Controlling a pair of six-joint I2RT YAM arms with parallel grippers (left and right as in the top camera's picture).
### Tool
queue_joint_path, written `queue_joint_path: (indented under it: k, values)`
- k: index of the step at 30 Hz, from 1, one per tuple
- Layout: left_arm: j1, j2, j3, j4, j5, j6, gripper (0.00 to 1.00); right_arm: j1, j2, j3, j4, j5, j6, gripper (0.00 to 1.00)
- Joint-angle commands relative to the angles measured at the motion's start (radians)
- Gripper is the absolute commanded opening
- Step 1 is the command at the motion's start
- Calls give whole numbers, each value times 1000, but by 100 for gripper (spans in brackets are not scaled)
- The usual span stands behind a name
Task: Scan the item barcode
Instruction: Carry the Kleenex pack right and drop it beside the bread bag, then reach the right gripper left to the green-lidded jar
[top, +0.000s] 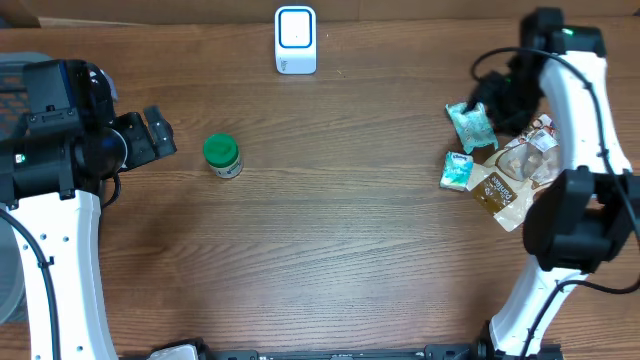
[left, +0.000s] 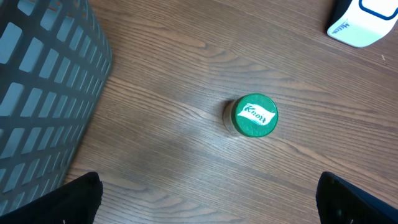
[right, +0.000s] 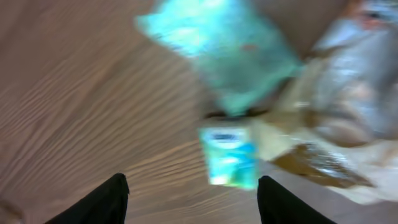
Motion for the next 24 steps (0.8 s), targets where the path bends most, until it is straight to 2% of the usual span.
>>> queue_joint_path:
  k: [1,6,13,16,18,24]
  values:
    - [5,-18,6,1,-13,23,100,114,-15,22,17,-88,-23,65]
    - [5,-18,6,1,-13,23,100,284,-15,22,95,-93,-22,74]
    - [5,-18,6,1,-12,23,99,527,-15,22,343,-68,-19,76]
    - [5,-18,6,1,-13,23,99,621,-15,21,448,24,-23,86]
    - [5,-18,6,1,-13,23,100,682,-14,21,513,79,-42,93]
    - [5,-18,6,1,-13,23,99,824,16,21,684,159,-157,98]
